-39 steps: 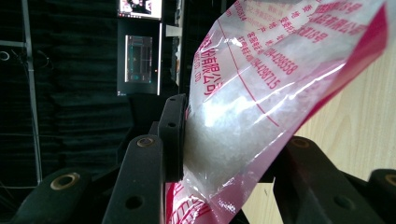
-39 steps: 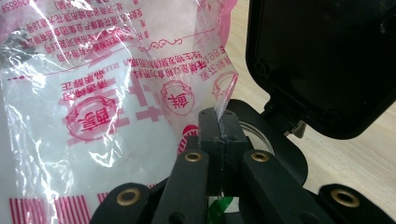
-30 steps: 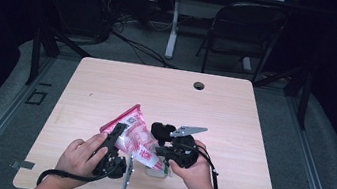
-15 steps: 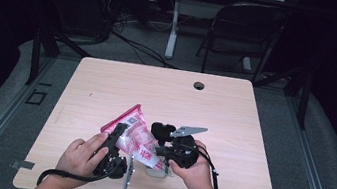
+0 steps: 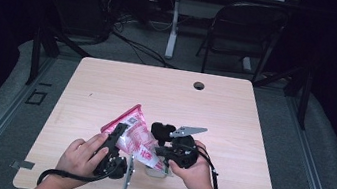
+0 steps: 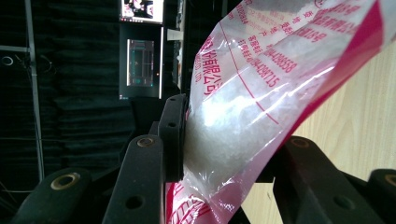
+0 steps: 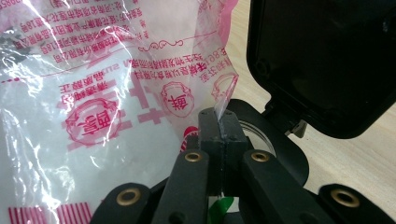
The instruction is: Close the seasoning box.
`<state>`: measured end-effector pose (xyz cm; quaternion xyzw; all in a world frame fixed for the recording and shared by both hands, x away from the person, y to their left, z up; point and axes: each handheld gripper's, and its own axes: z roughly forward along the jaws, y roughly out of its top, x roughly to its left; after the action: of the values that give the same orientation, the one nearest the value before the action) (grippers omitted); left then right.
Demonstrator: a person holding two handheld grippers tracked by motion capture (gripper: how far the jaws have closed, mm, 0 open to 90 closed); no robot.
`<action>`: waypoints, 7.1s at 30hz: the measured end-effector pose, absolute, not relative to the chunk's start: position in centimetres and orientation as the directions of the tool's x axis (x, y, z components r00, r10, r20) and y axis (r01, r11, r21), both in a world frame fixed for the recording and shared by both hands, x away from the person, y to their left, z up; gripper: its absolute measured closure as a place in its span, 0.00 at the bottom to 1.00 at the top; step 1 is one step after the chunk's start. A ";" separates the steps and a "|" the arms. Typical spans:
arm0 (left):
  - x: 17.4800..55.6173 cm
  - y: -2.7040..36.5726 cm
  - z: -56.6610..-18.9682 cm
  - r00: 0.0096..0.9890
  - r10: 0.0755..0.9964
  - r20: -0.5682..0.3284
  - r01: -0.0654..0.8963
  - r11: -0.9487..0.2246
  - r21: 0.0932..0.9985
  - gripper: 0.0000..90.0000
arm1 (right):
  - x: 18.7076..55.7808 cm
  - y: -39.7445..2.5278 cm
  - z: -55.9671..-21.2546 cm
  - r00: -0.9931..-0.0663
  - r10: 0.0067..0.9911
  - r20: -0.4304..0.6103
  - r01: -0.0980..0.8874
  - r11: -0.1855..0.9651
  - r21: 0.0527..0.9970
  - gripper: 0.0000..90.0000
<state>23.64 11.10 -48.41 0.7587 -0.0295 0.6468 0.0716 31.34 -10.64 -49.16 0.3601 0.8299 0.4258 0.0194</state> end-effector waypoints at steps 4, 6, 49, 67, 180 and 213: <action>23.6 11.1 -48.4 0.161 0.049 0.986 -0.138 -0.988 0.072 0.72 | 31.3 -10.6 -49.2 -0.740 0.614 0.274 0.581 0.377 0.721 1.00; 23.6 11.1 -48.4 0.161 0.048 0.986 -0.138 -0.988 0.071 0.72 | 31.3 -10.6 -49.2 -0.739 0.615 0.277 0.582 0.374 0.722 1.00; 23.6 10.8 -48.1 0.155 0.050 0.987 -0.152 -0.986 0.073 0.72 | 31.4 -10.7 -49.1 -0.739 0.614 0.277 0.579 0.371 0.726 1.00; 23.5 10.8 -48.1 0.161 0.053 0.986 -0.149 -0.986 0.077 0.72 | 31.4 -10.7 -49.1 -0.740 0.613 0.278 0.578 0.368 0.728 1.00; 23.5 10.2 -47.5 0.144 0.031 0.989 -0.174 -0.983 0.056 0.72 | 31.4 -10.8 -48.9 -0.739 0.615 0.274 0.576 0.368 0.730 1.00; 23.2 10.2 -47.0 0.142 0.001 0.990 -0.183 -0.983 0.028 0.73 | 31.6 -11.1 -48.9 -0.732 0.618 0.288 0.581 0.344 0.738 1.00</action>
<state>23.24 10.19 -47.00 0.7524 -0.0606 0.6520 0.0708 31.58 -11.08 -48.92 0.3656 0.8194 0.4410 0.0211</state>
